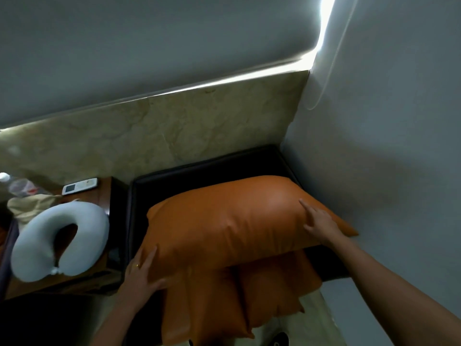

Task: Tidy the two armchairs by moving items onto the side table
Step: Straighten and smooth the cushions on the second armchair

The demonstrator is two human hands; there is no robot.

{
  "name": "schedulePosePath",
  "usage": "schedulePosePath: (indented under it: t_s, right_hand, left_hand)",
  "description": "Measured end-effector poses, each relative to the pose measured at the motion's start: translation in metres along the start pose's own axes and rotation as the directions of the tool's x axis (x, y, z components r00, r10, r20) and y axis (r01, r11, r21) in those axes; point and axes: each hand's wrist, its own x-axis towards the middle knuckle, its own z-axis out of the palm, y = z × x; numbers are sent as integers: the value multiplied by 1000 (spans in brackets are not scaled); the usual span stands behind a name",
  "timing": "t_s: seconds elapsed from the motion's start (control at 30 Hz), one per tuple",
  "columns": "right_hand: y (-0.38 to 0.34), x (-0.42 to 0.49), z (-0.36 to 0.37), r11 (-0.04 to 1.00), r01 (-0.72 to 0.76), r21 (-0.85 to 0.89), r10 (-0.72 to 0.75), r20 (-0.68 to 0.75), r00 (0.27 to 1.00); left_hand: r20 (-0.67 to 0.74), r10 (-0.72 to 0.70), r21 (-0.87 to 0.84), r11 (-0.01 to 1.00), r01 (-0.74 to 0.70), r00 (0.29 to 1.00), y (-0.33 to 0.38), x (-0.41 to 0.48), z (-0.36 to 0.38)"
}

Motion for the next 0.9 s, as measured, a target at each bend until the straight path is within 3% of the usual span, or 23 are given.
schedulePosePath:
  t_s: [0.13, 0.3, 0.53, 0.73, 0.9]
  right_hand:
    - [6, 8, 4, 993, -112, -45, 112, 18, 993]
    - [26, 21, 1, 979, -143, -148, 157, 85, 984]
    - [56, 69, -24, 991, -122, -62, 133, 235, 963]
    - [40, 115, -52, 992, -77, -105, 94, 175, 980]
    - [15, 153, -73, 973, -81, -214, 108, 116, 987]
  left_hand:
    - [-9, -84, 27, 996, 85, 996, -3, 15, -7]
    - [-4, -152, 302, 942, 147, 988, 3, 34, -20]
    - [28, -244, 37, 969, 243, 969, 3, 51, -25]
    - [-77, -305, -88, 951, 298, 949, 11, 91, -51]
    - [-41, -281, -111, 955, 275, 959, 4, 133, -75]
